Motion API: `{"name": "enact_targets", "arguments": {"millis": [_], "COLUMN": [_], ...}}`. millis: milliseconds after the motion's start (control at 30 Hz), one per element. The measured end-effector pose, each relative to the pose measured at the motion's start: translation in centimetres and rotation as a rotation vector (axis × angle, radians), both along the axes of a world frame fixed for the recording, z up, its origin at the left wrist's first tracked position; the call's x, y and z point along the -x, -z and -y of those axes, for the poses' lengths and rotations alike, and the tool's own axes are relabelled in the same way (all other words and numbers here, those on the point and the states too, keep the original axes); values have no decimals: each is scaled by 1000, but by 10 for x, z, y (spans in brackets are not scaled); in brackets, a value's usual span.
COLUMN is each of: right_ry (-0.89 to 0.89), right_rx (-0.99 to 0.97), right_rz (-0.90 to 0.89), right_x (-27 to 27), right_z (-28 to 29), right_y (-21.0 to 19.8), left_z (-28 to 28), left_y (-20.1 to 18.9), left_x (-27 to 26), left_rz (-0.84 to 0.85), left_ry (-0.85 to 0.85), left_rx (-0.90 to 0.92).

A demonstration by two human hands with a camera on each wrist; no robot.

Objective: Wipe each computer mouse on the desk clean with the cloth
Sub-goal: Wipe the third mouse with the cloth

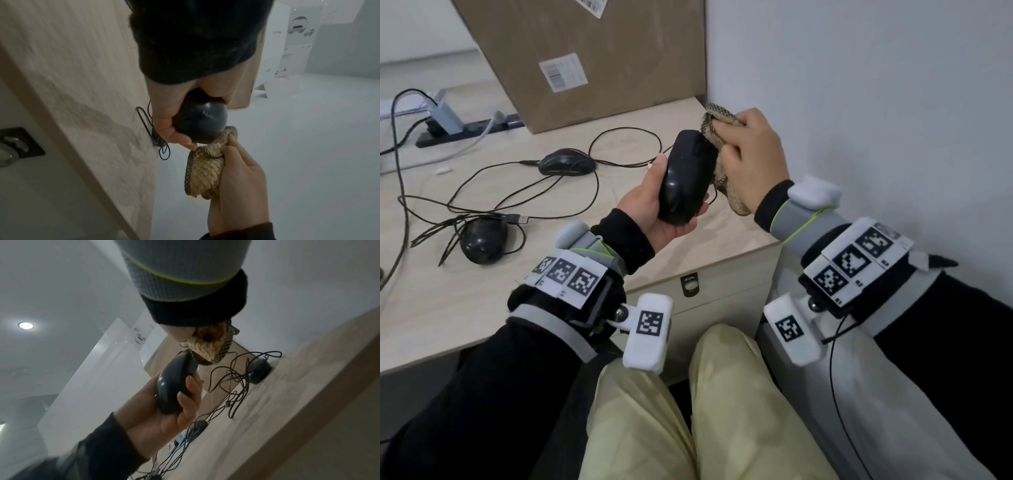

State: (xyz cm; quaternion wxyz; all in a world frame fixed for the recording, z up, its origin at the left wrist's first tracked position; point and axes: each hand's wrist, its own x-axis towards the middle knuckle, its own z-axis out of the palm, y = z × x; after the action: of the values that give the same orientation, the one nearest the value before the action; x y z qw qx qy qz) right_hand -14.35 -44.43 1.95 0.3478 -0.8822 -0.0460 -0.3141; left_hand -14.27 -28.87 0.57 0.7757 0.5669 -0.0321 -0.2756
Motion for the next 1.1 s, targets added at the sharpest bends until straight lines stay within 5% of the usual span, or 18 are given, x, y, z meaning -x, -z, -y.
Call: {"name": "enact_targets", "arguments": {"millis": [167,367,667,867,1100], "right_ry": [-174,-411,-172,-300,-245], "right_rx": [173,356,-102,101,185], "right_rz": [30,192,253,225,235], "right_x": [11,31,34,42,44], "right_z": [-22,-34,-19,-30,-27], "right_y": [0,14,23,26,35], "left_z": [5,-3,-14,-4,-9], "left_y": [0,-2,1,6,-2], "left_x": [1,-8,-13,-11,-3], "left_rz": [69,-53,-51,-103,-145], "left_ry": [-62,-132,-159,-124,-117], "left_rx": [-102,151,189,243,278]}}
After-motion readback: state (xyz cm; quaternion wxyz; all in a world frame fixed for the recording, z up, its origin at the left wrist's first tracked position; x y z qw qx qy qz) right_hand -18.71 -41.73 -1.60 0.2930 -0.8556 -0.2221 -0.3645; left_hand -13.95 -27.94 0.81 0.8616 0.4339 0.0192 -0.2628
